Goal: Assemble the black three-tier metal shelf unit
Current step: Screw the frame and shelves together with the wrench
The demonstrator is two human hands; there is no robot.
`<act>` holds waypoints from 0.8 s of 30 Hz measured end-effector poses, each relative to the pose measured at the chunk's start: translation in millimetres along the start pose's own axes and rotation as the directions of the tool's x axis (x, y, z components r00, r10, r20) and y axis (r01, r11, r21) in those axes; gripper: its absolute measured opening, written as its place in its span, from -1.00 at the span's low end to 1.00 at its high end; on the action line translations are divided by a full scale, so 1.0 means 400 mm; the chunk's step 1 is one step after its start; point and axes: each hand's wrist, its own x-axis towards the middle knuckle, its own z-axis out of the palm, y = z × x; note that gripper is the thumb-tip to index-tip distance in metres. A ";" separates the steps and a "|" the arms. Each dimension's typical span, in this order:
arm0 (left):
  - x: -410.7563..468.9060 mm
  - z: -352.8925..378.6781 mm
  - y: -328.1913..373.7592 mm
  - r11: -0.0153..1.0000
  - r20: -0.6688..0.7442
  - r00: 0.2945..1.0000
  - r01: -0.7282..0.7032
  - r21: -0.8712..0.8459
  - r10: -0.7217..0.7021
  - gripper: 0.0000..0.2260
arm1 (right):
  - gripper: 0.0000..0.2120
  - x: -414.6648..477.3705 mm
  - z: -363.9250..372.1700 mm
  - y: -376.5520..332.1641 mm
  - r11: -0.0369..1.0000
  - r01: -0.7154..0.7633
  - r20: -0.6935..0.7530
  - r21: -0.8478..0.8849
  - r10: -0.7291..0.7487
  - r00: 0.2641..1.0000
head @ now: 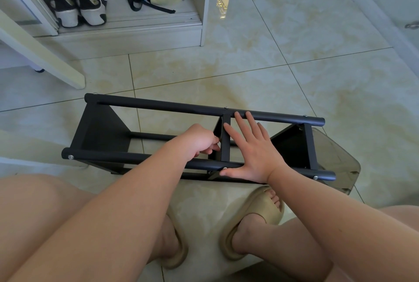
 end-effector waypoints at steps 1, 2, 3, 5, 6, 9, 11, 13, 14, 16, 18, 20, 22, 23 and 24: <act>0.002 -0.002 -0.002 1.000 0.006 1.000 0.004 -0.003 -0.004 -0.84 | 0.13 0.000 0.000 0.000 1.000 0.001 -0.005 0.003 -0.001 1.000; 0.002 -0.005 -0.003 1.000 0.016 1.000 0.006 -0.007 -0.006 -0.84 | 0.13 0.000 0.000 -0.001 1.000 0.000 -0.007 0.003 0.000 1.000; 0.002 -0.008 -0.004 1.000 0.026 1.000 0.006 -0.010 -0.006 -0.84 | 0.14 0.000 0.000 -0.001 1.000 -0.003 -0.002 0.002 0.003 1.000; 0.002 -0.012 -0.006 1.000 0.044 0.999 0.004 -0.010 -0.004 -0.85 | 0.14 -0.002 0.002 -0.003 1.000 -0.002 0.002 -0.002 0.002 1.000; 0.002 -0.013 -0.006 1.000 0.052 0.999 0.005 -0.011 -0.005 -0.86 | 0.14 -0.003 0.003 -0.004 1.000 0.000 0.000 -0.003 0.000 1.000; 0.002 -0.009 -0.008 1.000 0.083 0.996 0.015 -0.015 -0.014 -0.86 | 0.14 -0.006 0.006 -0.005 1.000 0.000 -0.002 -0.003 0.000 1.000; -0.001 -0.007 -0.008 1.000 0.104 0.994 0.019 -0.016 -0.018 -0.87 | 0.14 -0.006 0.007 -0.004 1.000 -0.002 0.002 -0.007 0.002 1.000; -0.005 -0.010 -0.009 1.000 0.128 0.992 0.009 -0.006 -0.008 -0.87 | 0.14 -0.006 0.007 -0.004 1.000 0.000 -0.002 -0.006 0.000 1.000; -0.007 -0.013 -0.010 1.000 0.142 0.990 -0.002 0.005 0.001 -0.87 | 0.14 -0.006 0.007 -0.005 1.000 0.001 -0.006 -0.004 -0.001 1.000; -0.006 -0.020 -0.014 0.999 0.171 0.985 -0.028 0.034 0.022 -0.88 | 0.14 -0.005 0.008 -0.005 1.000 0.002 -0.012 -0.001 -0.002 1.000; -0.004 -0.029 -0.020 0.996 0.199 0.979 -0.056 0.064 0.042 -0.87 | 0.14 -0.005 0.008 -0.005 1.000 0.003 -0.017 0.002 -0.003 1.000; 0.000 -0.037 -0.029 0.990 0.227 0.971 -0.100 0.104 0.074 -0.86 | 0.14 -0.006 0.006 -0.005 1.000 0.000 -0.012 0.001 0.000 1.000; 0.003 -0.045 -0.035 0.977 0.251 0.962 -0.147 0.151 0.106 -0.84 | 0.14 -0.006 0.006 -0.005 1.000 -0.002 -0.008 -0.002 0.002 1.000; 0.004 -0.048 -0.038 0.971 0.263 0.958 -0.166 0.174 0.117 -0.83 | 0.14 -0.006 0.006 -0.005 1.000 -0.001 -0.011 -0.001 0.001 1.000; 0.006 -0.051 -0.040 0.964 0.275 0.953 -0.184 0.193 0.127 -0.83 | 0.14 -0.006 0.006 -0.005 1.000 0.000 -0.013 0.000 0.000 1.000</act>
